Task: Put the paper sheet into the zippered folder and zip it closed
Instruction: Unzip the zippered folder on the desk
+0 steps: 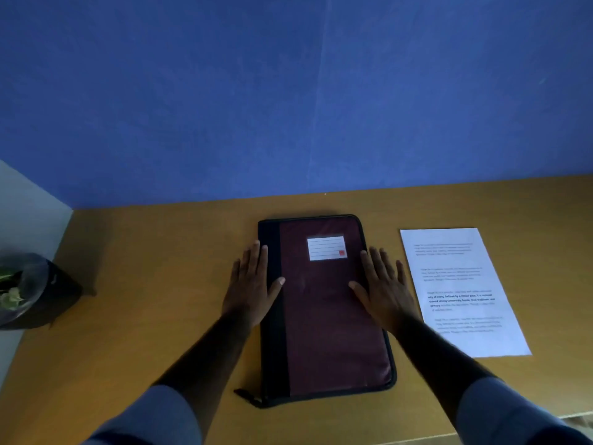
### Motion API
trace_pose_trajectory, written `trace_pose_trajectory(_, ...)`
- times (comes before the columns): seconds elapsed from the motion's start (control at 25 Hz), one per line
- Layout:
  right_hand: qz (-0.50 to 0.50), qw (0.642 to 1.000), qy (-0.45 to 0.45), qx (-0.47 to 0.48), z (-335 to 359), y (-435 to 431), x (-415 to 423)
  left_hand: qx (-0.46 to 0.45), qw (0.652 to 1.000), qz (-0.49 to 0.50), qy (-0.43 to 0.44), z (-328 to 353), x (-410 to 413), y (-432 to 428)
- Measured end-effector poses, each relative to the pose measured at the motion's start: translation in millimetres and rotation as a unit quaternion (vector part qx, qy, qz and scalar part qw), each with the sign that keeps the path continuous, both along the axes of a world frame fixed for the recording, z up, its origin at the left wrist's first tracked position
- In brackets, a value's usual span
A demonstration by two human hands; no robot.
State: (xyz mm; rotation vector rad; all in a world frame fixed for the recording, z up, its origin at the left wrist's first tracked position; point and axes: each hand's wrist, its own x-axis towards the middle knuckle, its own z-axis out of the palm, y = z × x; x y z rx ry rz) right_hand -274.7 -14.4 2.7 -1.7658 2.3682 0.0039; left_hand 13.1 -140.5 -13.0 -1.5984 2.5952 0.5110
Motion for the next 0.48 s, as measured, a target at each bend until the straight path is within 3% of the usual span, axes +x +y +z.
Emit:
trace_pose_trajectory(0.28,0.064,0.997,-0.03,-0.014,-3,-81,-30,0.059,0.992,0.079,0.076,3,-33,-58)
trace_pose_trajectory(0.48,0.058,0.991,-0.11,-0.045,-4,-111,-34,0.059,0.987,0.116,0.093,9,-52,-84)
